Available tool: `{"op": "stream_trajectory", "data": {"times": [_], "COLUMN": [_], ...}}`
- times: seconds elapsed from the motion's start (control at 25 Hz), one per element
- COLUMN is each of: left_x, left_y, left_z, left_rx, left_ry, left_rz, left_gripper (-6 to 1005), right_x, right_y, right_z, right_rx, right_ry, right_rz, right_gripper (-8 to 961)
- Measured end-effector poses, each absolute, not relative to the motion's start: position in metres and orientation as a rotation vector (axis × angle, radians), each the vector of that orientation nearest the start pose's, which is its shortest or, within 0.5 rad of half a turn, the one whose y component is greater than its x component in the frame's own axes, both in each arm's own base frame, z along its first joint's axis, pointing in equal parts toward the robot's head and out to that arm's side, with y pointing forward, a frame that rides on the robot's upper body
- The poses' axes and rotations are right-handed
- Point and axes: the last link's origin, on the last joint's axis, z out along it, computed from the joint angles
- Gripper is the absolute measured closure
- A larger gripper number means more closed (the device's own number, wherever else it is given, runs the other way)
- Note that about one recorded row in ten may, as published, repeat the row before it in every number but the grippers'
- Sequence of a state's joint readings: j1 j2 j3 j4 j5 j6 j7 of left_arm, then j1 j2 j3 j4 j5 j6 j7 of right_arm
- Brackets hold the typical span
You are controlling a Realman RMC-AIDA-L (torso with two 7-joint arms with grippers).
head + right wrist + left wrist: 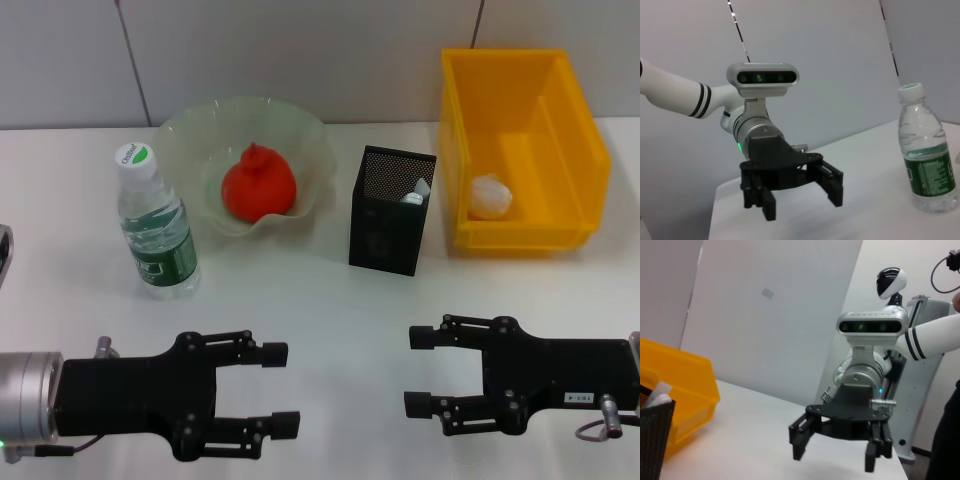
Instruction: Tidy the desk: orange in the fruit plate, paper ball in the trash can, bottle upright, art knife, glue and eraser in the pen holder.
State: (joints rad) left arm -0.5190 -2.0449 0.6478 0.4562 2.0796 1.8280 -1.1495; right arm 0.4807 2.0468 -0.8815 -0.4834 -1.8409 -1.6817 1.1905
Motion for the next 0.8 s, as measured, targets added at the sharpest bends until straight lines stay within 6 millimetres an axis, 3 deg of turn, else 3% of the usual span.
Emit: {"op": "stream_trajectory", "data": {"times": [0.8], "left_x": [-0.272], "left_y": [0.2682], "left_z": [-0.011], "left_rx": [-2.977], "left_ry": [-0.466], "left_rz": [-0.903], "left_gripper": [229], "right_x": [0.2563], "right_y": [0.2945], "right_z": [-0.0303], "right_rx": [-2.891], "right_ry": [0.489], "right_rz": [0.862], "right_gripper": [144]}}
